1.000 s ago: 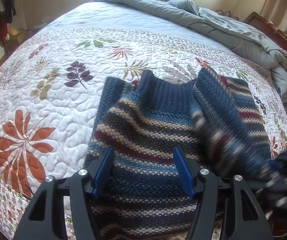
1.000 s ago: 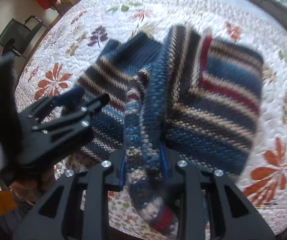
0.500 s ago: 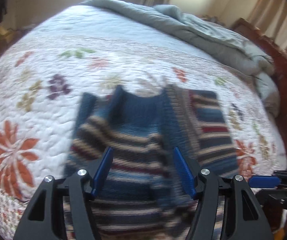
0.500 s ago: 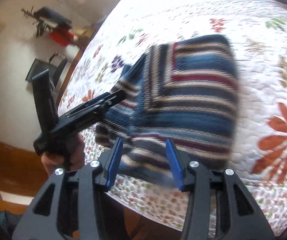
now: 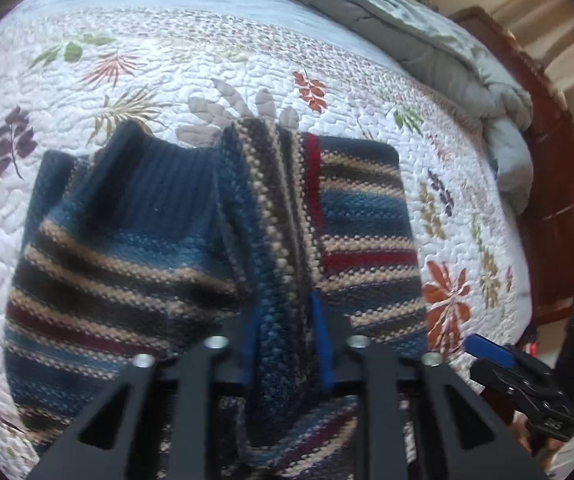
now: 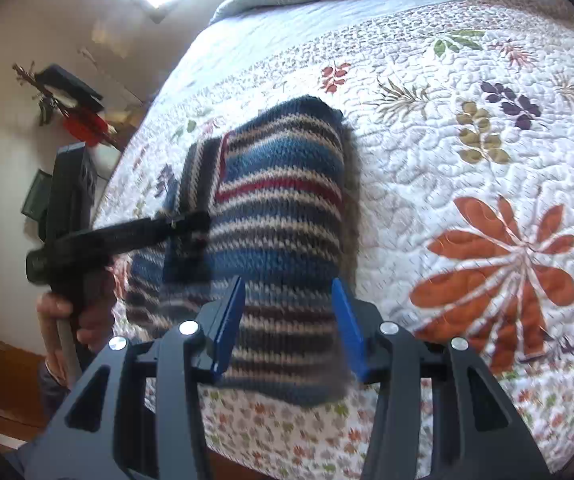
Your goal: Fold small clothes
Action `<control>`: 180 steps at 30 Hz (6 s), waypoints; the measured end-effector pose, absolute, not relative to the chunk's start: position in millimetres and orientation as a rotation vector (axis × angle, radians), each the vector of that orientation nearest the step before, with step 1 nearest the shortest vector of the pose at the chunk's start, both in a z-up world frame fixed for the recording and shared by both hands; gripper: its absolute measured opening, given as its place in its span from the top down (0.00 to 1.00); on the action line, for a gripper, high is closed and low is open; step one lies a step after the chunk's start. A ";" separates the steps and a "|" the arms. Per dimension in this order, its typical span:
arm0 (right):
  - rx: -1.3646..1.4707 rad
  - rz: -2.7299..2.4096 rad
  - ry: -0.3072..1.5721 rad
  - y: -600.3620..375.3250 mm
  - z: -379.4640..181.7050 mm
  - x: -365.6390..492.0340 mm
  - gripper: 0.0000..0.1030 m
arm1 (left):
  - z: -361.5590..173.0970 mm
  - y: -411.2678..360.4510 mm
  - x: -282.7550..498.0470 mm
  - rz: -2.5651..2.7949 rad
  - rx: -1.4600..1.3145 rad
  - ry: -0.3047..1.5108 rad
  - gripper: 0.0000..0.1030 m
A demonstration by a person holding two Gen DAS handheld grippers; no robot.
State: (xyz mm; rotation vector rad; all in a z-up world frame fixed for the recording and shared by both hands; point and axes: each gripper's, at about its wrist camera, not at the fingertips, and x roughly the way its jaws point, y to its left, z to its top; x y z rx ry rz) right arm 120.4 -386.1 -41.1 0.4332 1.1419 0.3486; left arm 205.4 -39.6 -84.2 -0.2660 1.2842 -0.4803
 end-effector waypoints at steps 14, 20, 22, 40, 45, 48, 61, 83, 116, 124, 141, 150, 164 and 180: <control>0.462 0.502 1.072 -368.9 -66.5 160.2 0.52 | -105.6 -0.2 212.2 -0.362 -0.304 1.303 0.87; 0.415 0.508 1.086 -359.8 -53.8 171.4 0.52 | -79.4 -0.1 193.8 -0.316 -0.239 1.292 0.49; 0.377 0.492 1.077 -357.6 -45.8 173.4 0.51 | -75.9 -1.8 185.0 -0.341 -0.229 1.306 0.40; 0.263 0.337 1.133 -369.1 -64.1 175.9 0.43 | -102.8 -20.8 191.4 -0.402 -0.299 1.362 0.39; 0.261 0.322 1.173 -366.9 -75.8 178.2 0.38 | -117.4 -19.2 200.1 -0.412 -0.328 1.380 0.38; 0.228 0.299 1.176 -365.9 -72.5 179.3 0.36 | -110.5 -18.0 197.4 -0.422 -0.333 1.355 0.68; 0.196 0.275 1.133 -360.2 -54.3 175.4 0.30 | -31.8 23.5 189.6 -0.381 -0.353 1.157 0.76; 0.093 0.341 1.192 -311.7 -79.9 176.3 0.30 | -88.0 96.2 209.4 -0.242 -0.345 1.214 0.76; 0.206 0.331 1.194 -320.5 -58.4 81.4 0.29 | -75.9 94.1 110.9 -0.273 -0.237 1.206 0.77; 0.208 0.330 1.242 -310.3 -73.9 66.0 0.29 | -95.4 135.9 105.5 -0.202 -0.338 1.246 0.86; 0.303 0.438 1.361 -288.0 -81.9 95.2 0.27 | -93.2 117.0 105.9 -0.176 -0.223 1.227 0.68; 0.398 0.532 1.433 -280.1 -105.2 100.9 0.78 | -108.2 126.4 110.5 -0.214 -0.286 1.276 0.63; 0.200 0.551 1.429 -273.9 -87.9 99.1 0.62 | -111.3 126.7 108.9 -0.230 -0.256 1.301 0.56; 0.100 0.410 1.274 -287.5 -31.3 224.0 0.49 | -58.1 79.2 248.4 -0.152 -0.093 1.228 0.50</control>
